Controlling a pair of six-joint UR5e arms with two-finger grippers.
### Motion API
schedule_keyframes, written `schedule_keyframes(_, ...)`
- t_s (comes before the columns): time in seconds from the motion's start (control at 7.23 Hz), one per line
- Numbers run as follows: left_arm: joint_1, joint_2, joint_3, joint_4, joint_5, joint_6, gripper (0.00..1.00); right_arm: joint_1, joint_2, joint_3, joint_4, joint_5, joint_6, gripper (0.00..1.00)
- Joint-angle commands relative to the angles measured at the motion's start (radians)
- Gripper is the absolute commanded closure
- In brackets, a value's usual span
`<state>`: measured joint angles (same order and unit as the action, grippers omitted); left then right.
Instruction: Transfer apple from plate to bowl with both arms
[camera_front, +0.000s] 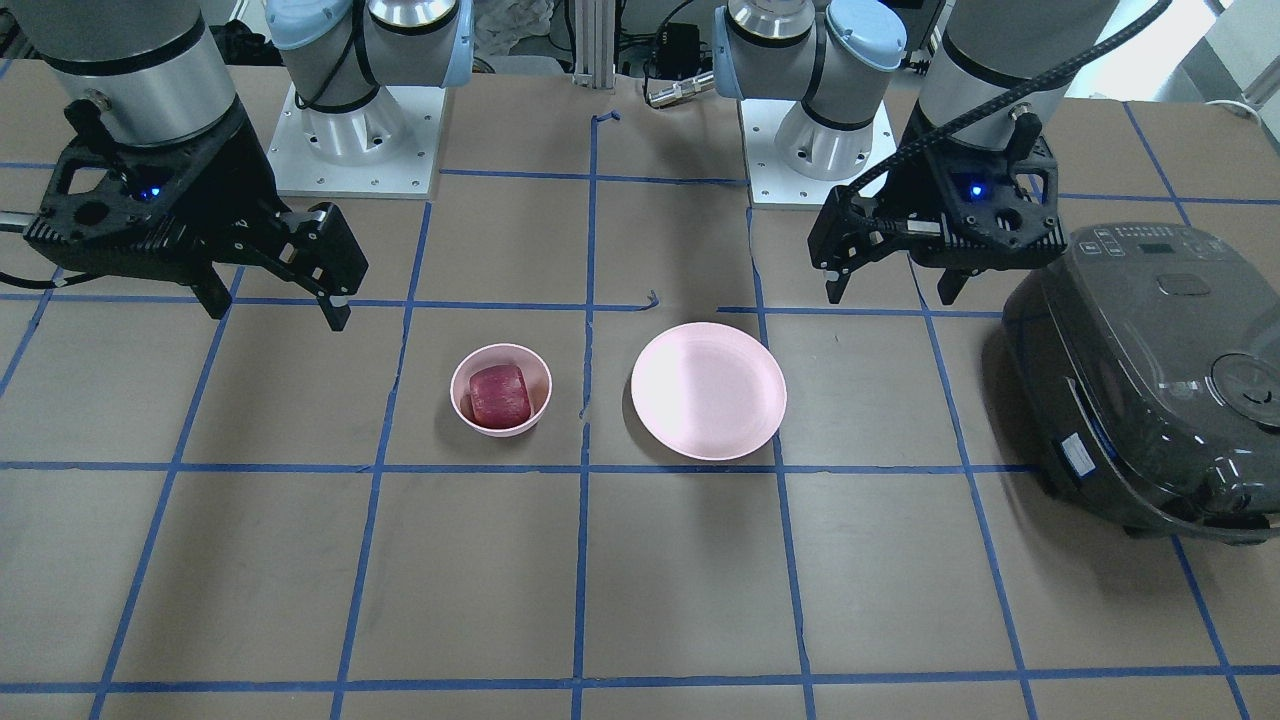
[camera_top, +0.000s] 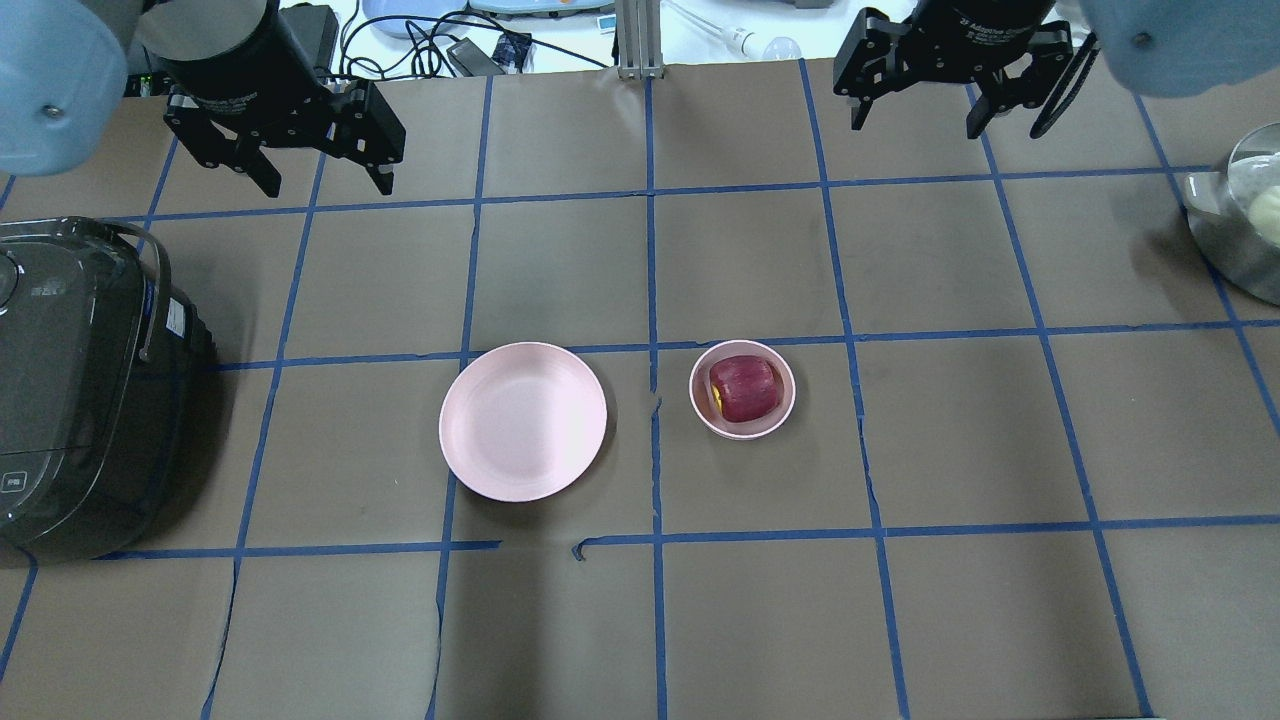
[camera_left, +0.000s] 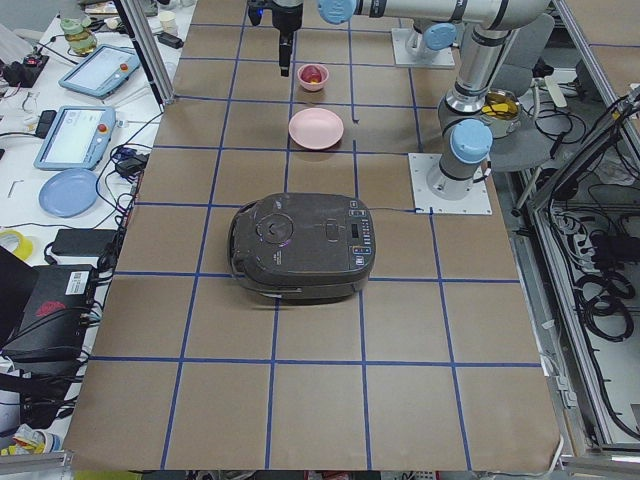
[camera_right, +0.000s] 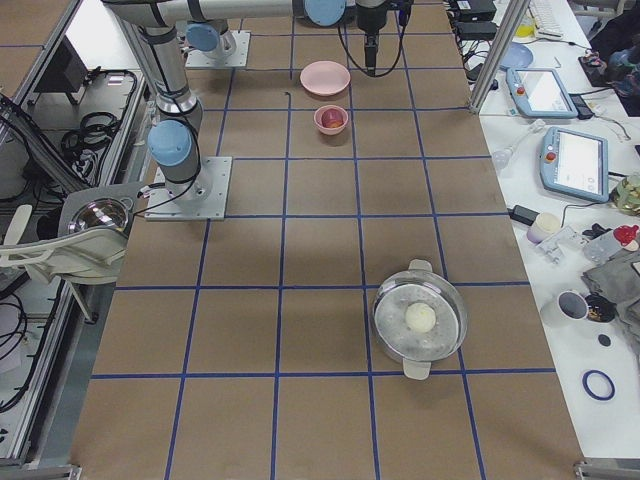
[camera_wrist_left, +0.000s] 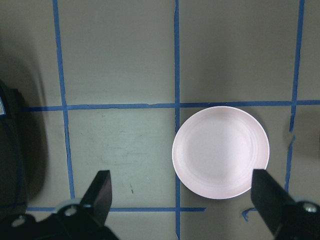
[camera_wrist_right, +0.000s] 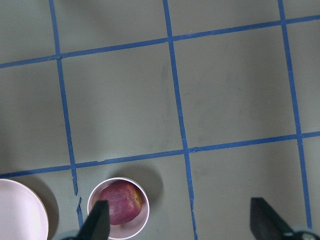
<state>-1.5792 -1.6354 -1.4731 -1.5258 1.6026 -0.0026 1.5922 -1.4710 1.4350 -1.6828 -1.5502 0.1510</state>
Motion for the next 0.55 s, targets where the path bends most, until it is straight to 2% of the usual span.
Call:
schedule_keyframes(0.0,-0.001,-0.006,-0.003,0.001,-0.029,-0.002,0.0,0.0,0.0,0.001,0.0,-0.001,-0.002,0.0)
schedule_keyframes(0.42,0.007,0.002,-0.009,0.001,-0.029,0.001,0.0,0.0,0.0,-0.001,0.0,-0.002,-0.002,0.0)
